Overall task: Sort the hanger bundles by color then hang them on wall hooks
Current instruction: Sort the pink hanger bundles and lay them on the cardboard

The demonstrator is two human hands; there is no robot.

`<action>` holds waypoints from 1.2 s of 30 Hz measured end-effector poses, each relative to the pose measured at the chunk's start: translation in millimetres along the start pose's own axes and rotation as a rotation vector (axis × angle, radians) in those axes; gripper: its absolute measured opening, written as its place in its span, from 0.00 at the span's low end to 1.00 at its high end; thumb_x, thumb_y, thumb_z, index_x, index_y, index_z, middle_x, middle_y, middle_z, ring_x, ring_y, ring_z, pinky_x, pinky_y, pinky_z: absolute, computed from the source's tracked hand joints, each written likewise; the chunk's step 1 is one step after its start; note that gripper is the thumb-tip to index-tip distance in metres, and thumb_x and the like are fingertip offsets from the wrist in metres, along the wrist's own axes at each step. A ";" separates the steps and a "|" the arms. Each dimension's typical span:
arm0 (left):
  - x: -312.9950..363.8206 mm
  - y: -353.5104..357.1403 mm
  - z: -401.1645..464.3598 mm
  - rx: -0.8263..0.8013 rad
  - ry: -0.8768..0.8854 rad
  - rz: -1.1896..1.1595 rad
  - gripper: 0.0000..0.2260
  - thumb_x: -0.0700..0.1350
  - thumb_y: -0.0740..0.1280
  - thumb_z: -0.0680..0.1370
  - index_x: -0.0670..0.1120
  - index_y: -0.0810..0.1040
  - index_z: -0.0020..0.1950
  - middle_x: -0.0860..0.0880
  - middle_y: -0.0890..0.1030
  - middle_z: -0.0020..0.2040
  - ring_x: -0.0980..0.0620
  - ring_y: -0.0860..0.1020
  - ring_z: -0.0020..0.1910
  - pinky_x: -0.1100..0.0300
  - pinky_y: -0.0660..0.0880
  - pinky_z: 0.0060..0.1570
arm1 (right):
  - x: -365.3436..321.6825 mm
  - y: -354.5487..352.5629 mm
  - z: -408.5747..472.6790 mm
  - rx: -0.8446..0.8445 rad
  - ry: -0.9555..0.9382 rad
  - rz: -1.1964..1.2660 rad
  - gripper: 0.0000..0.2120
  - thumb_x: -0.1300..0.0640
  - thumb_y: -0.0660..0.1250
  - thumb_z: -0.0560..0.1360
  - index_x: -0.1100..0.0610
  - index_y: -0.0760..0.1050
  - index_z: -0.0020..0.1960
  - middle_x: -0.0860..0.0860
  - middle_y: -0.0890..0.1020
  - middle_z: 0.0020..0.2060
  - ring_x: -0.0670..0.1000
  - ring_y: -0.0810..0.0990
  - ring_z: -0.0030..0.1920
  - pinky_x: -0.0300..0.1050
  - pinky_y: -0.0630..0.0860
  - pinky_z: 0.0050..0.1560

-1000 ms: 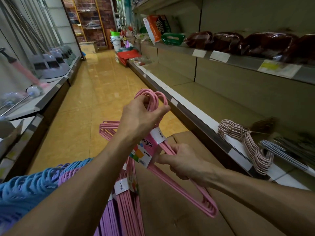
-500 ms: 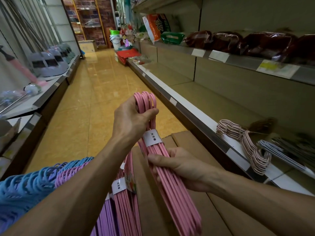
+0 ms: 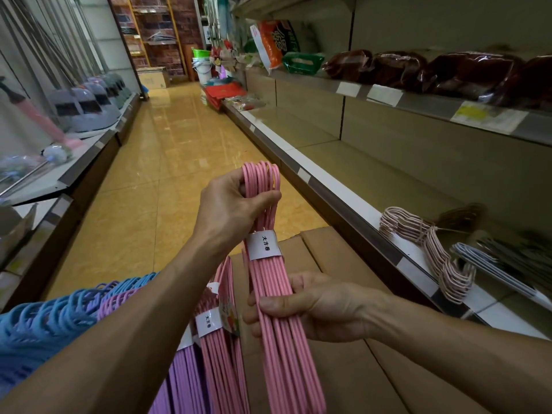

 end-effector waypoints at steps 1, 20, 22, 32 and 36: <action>-0.3 0.3 0.3 -0.014 -0.027 -0.017 0.05 0.46 0.74 0.74 0.52 0.82 0.48 0.51 0.85 0.41 0.58 0.84 0.40 0.65 0.81 0.37 | 0.6 -2.2 1.0 0.023 0.000 -0.010 0.08 0.67 0.64 0.79 0.63 0.78 0.56 0.56 0.85 0.47 0.51 0.86 0.45 0.43 0.83 0.49; -70.8 -19.5 -4.4 -0.350 -0.095 0.610 0.26 0.61 0.66 0.76 0.54 0.70 0.72 0.50 0.76 0.69 0.50 0.76 0.63 0.57 0.70 0.56 | 71.5 -72.5 54.9 0.266 0.135 -0.383 0.15 0.61 0.70 0.77 0.58 0.75 0.62 0.52 0.85 0.50 0.52 0.84 0.52 0.48 0.81 0.55; -81.1 -20.0 -6.2 -0.375 -0.110 0.629 0.27 0.61 0.67 0.75 0.53 0.71 0.72 0.50 0.77 0.68 0.50 0.76 0.63 0.57 0.71 0.57 | 81.7 -80.6 63.9 0.301 0.144 -0.413 0.14 0.61 0.71 0.76 0.58 0.76 0.62 0.53 0.85 0.52 0.53 0.84 0.54 0.49 0.81 0.56; -136.4 -31.4 -17.4 -0.423 -0.176 0.754 0.27 0.61 0.66 0.76 0.52 0.70 0.72 0.48 0.78 0.67 0.46 0.80 0.59 0.45 0.76 0.61 | 113.7 -93.5 99.7 0.343 0.164 -0.501 0.11 0.62 0.68 0.78 0.62 0.78 0.60 0.58 0.84 0.56 0.54 0.83 0.57 0.43 0.81 0.53; -154.7 -32.4 -20.0 -0.471 -0.208 0.802 0.27 0.61 0.66 0.76 0.52 0.68 0.72 0.46 0.78 0.67 0.46 0.79 0.59 0.45 0.77 0.60 | 125.2 -96.8 109.0 0.330 0.201 -0.496 0.13 0.63 0.68 0.78 0.63 0.77 0.61 0.59 0.83 0.58 0.56 0.82 0.59 0.46 0.81 0.56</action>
Point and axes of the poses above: each hand's wrist, its own z-axis towards the middle knuckle, its own y-axis out of the palm, x = y × z, the point moved 8 cm from there along z, towards the middle knuckle
